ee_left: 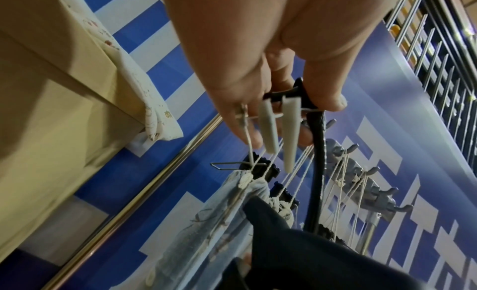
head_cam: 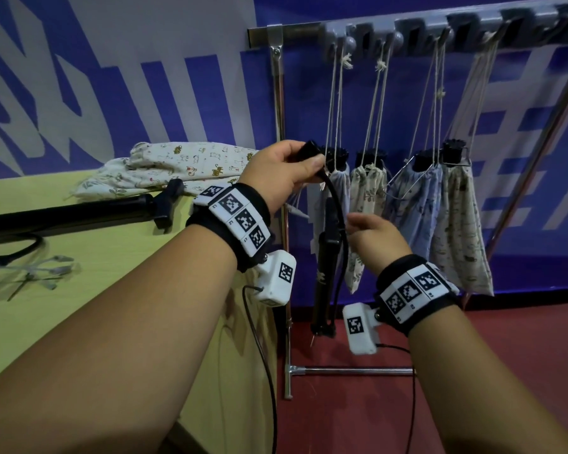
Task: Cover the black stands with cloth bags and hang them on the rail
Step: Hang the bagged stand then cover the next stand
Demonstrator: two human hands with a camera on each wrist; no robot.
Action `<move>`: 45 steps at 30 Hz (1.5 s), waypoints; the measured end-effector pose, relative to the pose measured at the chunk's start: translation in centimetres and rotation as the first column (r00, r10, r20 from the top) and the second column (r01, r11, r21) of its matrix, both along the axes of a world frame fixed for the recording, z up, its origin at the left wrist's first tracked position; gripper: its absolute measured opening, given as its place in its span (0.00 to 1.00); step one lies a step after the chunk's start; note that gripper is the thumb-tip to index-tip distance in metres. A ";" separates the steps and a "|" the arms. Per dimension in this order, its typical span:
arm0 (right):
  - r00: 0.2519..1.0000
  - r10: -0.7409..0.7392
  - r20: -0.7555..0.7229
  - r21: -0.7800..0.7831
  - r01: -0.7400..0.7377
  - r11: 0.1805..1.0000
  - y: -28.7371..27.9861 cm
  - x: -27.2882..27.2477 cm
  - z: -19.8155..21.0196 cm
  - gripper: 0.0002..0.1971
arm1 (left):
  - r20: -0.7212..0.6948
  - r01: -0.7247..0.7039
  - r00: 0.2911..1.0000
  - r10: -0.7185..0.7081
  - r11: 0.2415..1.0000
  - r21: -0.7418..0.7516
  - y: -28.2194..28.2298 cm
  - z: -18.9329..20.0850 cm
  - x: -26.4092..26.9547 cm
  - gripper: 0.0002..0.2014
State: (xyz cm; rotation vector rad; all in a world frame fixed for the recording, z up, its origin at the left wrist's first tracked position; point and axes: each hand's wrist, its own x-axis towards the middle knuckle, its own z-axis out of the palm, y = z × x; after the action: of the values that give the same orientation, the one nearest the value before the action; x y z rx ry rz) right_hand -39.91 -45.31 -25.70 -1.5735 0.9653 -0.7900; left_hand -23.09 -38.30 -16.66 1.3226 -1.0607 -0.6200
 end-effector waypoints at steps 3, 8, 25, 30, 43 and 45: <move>0.974 0.225 0.031 0.067 -0.226 0.972 0.8 0.1 0.2 0.16 | -0.055 -0.015 0.998 0.014 1.000 -0.021 -0.1 0.0 0.2 0.05; 0.974 0.224 0.027 -0.068 -0.222 0.973 1.2 1.3 -0.6 0.08 | -0.139 -0.085 0.987 0.082 0.996 -0.017 0.0 0.3 0.6 0.08; 0.900 0.074 0.430 -0.087 -0.041 0.995 4.2 3.2 5.6 0.08 | -0.171 -0.248 0.955 0.243 0.969 -0.013 1.4 3.5 2.1 0.11; 0.925 0.080 0.371 -0.121 -0.038 0.992 3.5 5.3 8.4 0.14 | -0.286 -0.248 0.922 0.261 0.965 0.081 2.6 8.0 4.0 0.20; 0.977 0.043 0.211 -0.108 -0.021 0.994 2.8 10.1 12.1 0.23 | 0.387 -0.438 0.890 0.241 0.688 0.579 5.0 11.8 11.0 0.19; 0.978 0.043 0.205 -0.105 -0.022 0.994 2.7 10.4 11.7 0.22 | 0.535 -0.501 0.830 0.157 0.633 0.590 4.7 11.4 10.7 0.16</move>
State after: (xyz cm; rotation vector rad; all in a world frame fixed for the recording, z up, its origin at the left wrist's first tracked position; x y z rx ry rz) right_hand -29.50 -42.56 -13.97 -1.5550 0.7563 -0.9726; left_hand -12.41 -33.64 -5.28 2.3970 -0.8903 -0.4555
